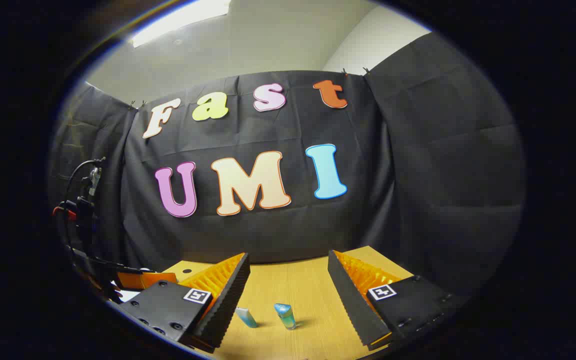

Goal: First open the suitcase, pack the skin care products into it, and then close the suitcase.

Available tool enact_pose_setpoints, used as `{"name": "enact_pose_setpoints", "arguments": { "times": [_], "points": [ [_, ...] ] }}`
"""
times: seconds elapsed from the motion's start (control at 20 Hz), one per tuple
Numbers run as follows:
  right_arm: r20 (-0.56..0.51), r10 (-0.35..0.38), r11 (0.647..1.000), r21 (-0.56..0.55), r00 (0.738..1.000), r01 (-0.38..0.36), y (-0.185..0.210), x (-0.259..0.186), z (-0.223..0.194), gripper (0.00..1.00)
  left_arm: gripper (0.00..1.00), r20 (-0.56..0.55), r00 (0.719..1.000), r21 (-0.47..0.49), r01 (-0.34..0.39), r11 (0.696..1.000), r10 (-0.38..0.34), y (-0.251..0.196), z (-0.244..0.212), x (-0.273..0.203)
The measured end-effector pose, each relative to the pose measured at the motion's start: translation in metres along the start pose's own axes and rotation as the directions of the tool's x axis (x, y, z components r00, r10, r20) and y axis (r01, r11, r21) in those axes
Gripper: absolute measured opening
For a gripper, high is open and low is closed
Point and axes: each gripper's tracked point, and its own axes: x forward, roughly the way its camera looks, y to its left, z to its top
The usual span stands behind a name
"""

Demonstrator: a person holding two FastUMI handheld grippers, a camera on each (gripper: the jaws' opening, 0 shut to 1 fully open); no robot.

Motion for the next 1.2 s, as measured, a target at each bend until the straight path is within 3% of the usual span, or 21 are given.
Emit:
{"name": "enact_pose_setpoints", "arguments": {
  "times": [0.25, 0.55, 0.8, 1.05, 1.2],
  "points": [
    [-0.006, 0.04, 0.999, 0.016, 0.999, -0.04, 0.012, 0.0, -0.007, 0.98, 0.95, -0.002, 0.998, 0.053, -0.066, 0.996, 0.066, 0.028, -0.004, -0.005],
    [-0.046, 0.091, 0.996, 0.016, 0.995, -0.09, 0.023, 0.003, -0.018, 0.98, 0.95, -0.061, 0.99, 0.045, -0.127, 0.991, 0.129, 0.066, -0.018, -0.005],
    [-0.079, 0.095, 0.995, 0.019, 0.992, -0.094, 0.02, -0.002, -0.029, 0.98, 0.95, -0.164, 0.979, 0.023, -0.119, 0.993, 0.121, 0.088, -0.039, 0.003],
    [-0.104, 0.066, 0.998, 0.027, 0.992, -0.064, 0.005, -0.006, -0.036, 0.98, 0.95, -0.292, 0.951, -0.069, -0.13, 0.989, 0.104, 0.105, -0.064, 0.023],
    [-0.123, 0.051, 0.998, 0.037, 0.991, -0.046, -0.004, -0.007, -0.042, 0.98, 0.95, -0.391, 0.912, -0.089, -0.171, 0.981, 0.124, 0.117, -0.085, 0.034]
  ]
}}
